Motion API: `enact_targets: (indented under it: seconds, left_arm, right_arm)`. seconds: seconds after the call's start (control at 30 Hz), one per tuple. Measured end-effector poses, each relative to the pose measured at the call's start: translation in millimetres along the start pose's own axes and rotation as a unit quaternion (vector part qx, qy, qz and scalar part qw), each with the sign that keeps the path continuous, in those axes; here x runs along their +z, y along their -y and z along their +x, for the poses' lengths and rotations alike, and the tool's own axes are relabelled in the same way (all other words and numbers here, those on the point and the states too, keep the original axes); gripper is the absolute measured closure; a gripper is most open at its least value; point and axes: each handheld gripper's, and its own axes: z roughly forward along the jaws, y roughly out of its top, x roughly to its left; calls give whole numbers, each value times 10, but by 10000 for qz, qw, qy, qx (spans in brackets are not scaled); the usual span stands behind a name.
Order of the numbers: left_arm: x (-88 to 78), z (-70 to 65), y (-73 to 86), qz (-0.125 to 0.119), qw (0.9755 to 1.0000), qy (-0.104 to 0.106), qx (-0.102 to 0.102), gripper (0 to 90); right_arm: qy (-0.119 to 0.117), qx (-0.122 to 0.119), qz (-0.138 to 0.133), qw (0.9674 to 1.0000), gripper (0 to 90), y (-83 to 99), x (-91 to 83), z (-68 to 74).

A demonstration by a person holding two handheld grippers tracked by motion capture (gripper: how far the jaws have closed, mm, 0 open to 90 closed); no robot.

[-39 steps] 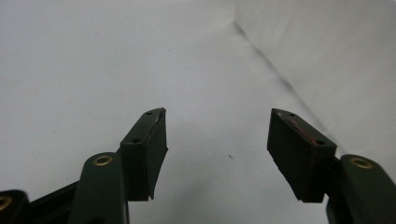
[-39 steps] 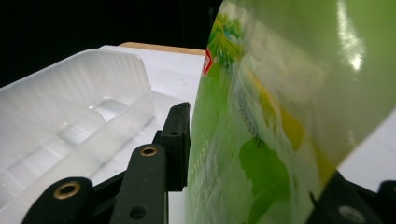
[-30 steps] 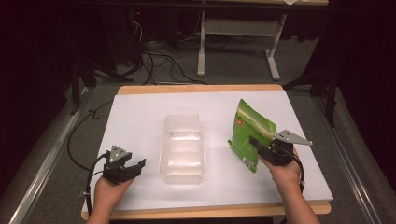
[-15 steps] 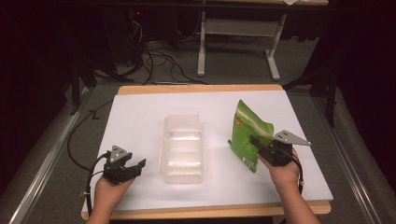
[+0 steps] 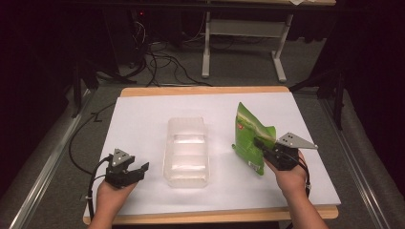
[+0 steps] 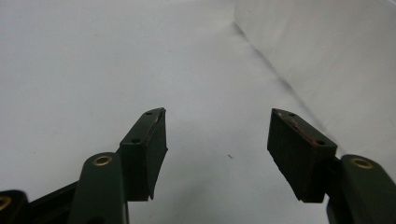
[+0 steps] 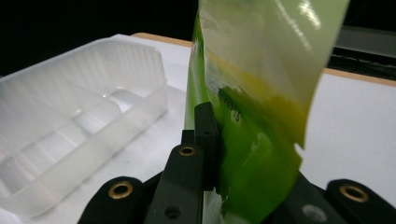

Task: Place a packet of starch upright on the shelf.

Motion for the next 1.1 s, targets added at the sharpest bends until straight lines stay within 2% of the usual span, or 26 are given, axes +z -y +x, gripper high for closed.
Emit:
enact_targets:
  seconds: [0.27, 0.47, 0.63, 0.83, 1.1]
  left_arm:
    - [4, 2, 0, -8, 10000, -6, -1, 381]
    - [1, 6, 3, -40, 10000, -26, -4, 380]
    - [-2, 16, 5, -39, 10000, -22, -9, 380]
    - [-8, 24, 6, -40, 10000, -24, -12, 380]
    - [-14, 21, 8, -49, 10000, -12, -17, 378]
  right_arm:
    - [-311, -93, -250, 9992, 869, -110, -91, 39]
    - [-593, -185, -458, 9970, 870, -234, -146, 111]
    - [-845, -247, -486, 9949, 870, -327, -120, 193]
    - [-1221, -361, -489, 9907, 870, -455, -26, 309]
    - [-1571, -487, -574, 9847, 870, -625, 101, 495]
